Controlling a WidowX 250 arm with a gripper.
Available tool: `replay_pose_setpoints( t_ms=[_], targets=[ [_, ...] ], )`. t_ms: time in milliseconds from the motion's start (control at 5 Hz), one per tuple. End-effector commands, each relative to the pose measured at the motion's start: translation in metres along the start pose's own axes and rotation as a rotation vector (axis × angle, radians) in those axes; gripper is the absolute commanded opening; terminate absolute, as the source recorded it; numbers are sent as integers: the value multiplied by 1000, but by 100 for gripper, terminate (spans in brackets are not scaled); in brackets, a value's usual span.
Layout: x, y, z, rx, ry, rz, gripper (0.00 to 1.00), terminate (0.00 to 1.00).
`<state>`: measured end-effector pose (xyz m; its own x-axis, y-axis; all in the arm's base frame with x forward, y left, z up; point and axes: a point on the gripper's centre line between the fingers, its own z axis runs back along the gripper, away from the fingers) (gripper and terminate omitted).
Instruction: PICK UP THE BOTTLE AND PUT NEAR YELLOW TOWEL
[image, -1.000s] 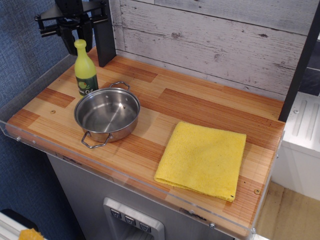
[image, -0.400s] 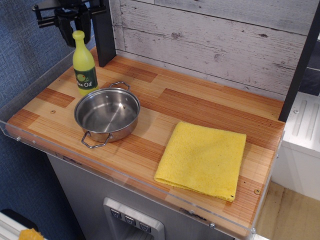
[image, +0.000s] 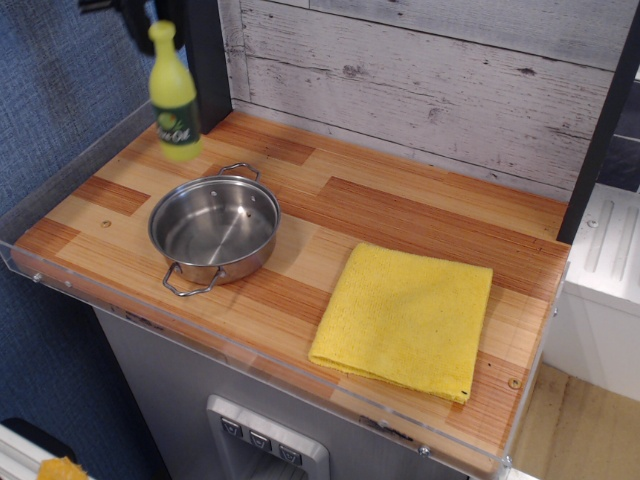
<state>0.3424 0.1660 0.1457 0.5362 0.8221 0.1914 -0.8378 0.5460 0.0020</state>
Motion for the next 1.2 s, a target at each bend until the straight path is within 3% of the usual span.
replay_pose_setpoints(
  t_ms=[0,600,800,1000],
  targets=[
    [-13,-18,49,-76,-58,-37,0,0],
    [-87,-72,37,-144,71,-261,0,0],
    [-102,-84,26,-157,88,-313,0,0],
    [-110,-96,17,-183,57,-336,0,0]
  ],
)
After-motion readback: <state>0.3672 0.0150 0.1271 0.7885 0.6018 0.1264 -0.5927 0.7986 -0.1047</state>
